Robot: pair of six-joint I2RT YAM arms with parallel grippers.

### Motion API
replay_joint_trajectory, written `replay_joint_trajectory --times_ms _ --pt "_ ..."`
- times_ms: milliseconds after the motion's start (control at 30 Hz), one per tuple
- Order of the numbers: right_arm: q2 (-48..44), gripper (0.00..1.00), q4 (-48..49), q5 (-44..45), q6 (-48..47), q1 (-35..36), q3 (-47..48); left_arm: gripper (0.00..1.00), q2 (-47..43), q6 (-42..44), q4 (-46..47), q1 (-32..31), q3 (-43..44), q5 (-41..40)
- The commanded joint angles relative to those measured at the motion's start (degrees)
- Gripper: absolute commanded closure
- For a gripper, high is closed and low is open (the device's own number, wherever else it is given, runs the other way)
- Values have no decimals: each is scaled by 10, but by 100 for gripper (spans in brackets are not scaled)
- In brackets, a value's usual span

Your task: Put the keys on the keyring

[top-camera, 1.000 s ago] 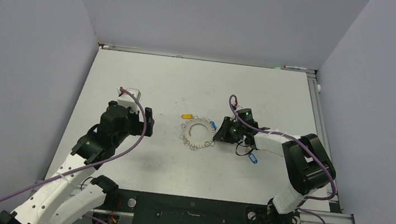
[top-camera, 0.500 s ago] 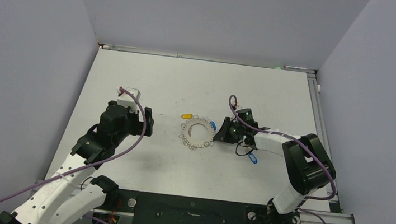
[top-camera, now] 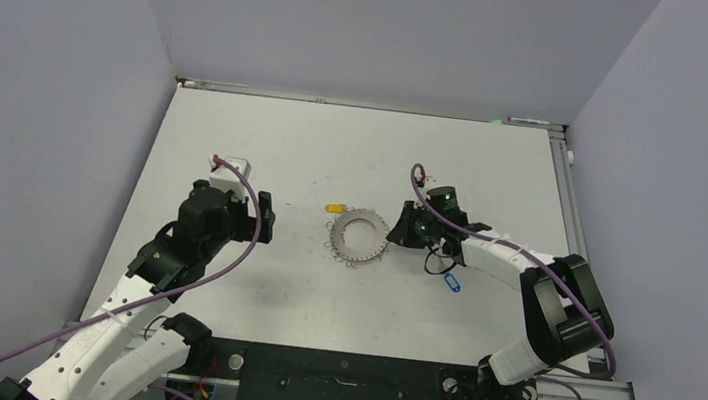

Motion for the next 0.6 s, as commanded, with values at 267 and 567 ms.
replay_joint_trajectory --times_ms 267,567 --pt "-83 95 23 25 -94 37 63 4 -37 5 41 6 19 24" --pt "-135 95 70 24 -142 90 85 4 -96 -10 90 12 3 86"
